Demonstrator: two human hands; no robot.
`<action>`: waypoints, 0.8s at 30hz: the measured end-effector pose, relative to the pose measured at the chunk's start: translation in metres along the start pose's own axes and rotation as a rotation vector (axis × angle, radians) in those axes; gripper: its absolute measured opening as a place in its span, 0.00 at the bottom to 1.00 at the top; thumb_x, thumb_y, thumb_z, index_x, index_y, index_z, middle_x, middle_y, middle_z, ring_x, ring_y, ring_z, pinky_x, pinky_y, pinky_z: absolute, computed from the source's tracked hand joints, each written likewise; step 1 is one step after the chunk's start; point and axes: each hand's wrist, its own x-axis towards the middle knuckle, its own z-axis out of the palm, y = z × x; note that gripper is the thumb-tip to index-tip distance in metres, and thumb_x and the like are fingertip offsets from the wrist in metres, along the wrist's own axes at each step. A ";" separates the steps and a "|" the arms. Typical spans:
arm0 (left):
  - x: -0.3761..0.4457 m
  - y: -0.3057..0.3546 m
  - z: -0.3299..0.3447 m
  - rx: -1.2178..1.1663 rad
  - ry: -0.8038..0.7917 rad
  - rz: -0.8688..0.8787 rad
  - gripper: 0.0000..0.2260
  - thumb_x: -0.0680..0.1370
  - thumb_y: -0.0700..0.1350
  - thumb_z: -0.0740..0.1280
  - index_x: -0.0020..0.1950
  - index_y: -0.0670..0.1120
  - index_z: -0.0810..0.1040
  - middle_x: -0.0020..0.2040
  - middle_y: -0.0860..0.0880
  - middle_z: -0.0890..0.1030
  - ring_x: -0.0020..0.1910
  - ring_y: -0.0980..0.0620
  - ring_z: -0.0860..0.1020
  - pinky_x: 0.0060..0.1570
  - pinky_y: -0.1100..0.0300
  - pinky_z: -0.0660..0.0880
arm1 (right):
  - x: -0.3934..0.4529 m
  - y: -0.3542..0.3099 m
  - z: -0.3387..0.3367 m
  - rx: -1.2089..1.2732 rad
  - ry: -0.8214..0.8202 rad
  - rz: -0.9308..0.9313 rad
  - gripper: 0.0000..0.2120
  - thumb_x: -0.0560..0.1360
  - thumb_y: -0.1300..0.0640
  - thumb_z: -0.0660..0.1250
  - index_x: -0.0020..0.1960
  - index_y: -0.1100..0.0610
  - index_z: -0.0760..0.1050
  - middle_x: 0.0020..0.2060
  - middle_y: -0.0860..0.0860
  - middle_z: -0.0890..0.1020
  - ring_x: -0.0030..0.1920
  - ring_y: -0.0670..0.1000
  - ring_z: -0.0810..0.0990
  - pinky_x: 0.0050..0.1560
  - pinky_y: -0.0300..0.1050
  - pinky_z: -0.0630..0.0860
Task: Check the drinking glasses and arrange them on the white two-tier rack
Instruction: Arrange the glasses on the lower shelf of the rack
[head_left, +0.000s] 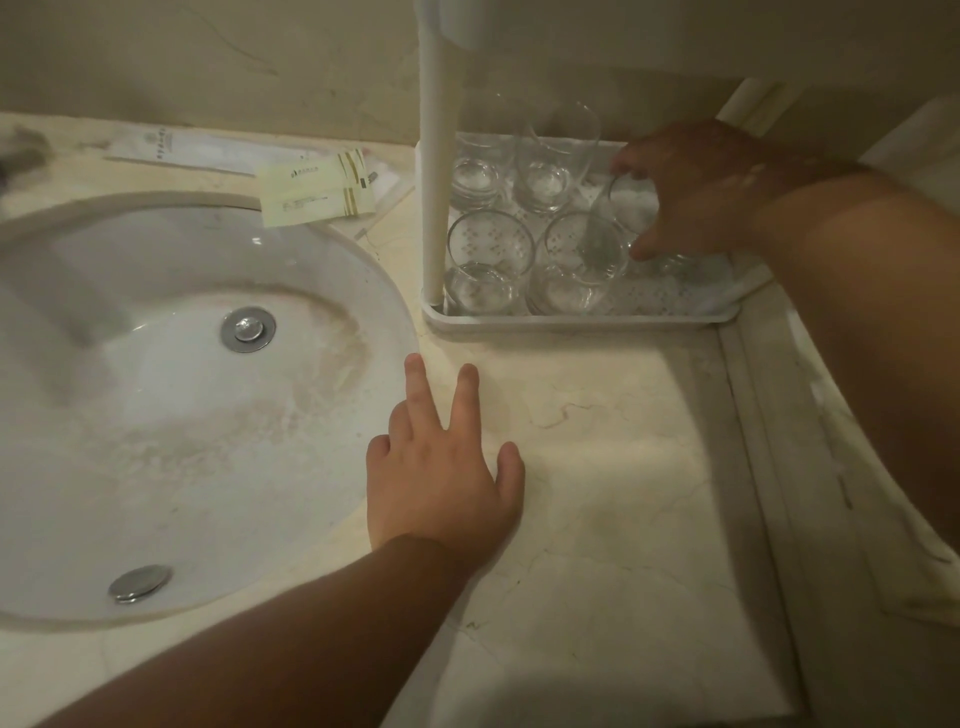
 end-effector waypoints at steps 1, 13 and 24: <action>0.000 0.000 0.000 -0.002 -0.001 0.000 0.33 0.76 0.63 0.51 0.79 0.54 0.53 0.81 0.39 0.51 0.70 0.41 0.68 0.61 0.44 0.70 | -0.001 0.000 0.001 0.000 -0.006 0.011 0.40 0.65 0.48 0.80 0.72 0.51 0.67 0.65 0.54 0.74 0.65 0.58 0.72 0.63 0.50 0.72; -0.001 0.001 -0.002 -0.003 -0.012 0.001 0.33 0.76 0.63 0.51 0.79 0.54 0.53 0.81 0.39 0.51 0.70 0.41 0.68 0.61 0.44 0.70 | -0.016 0.000 -0.002 -0.057 -0.097 0.107 0.39 0.67 0.41 0.77 0.73 0.51 0.67 0.67 0.53 0.73 0.65 0.59 0.73 0.61 0.51 0.72; 0.000 0.001 -0.003 -0.013 -0.017 0.004 0.33 0.76 0.63 0.51 0.80 0.54 0.52 0.81 0.39 0.50 0.71 0.41 0.68 0.62 0.44 0.70 | -0.024 -0.002 -0.005 -0.136 -0.203 0.154 0.39 0.64 0.38 0.77 0.70 0.48 0.70 0.63 0.52 0.75 0.64 0.59 0.73 0.67 0.63 0.68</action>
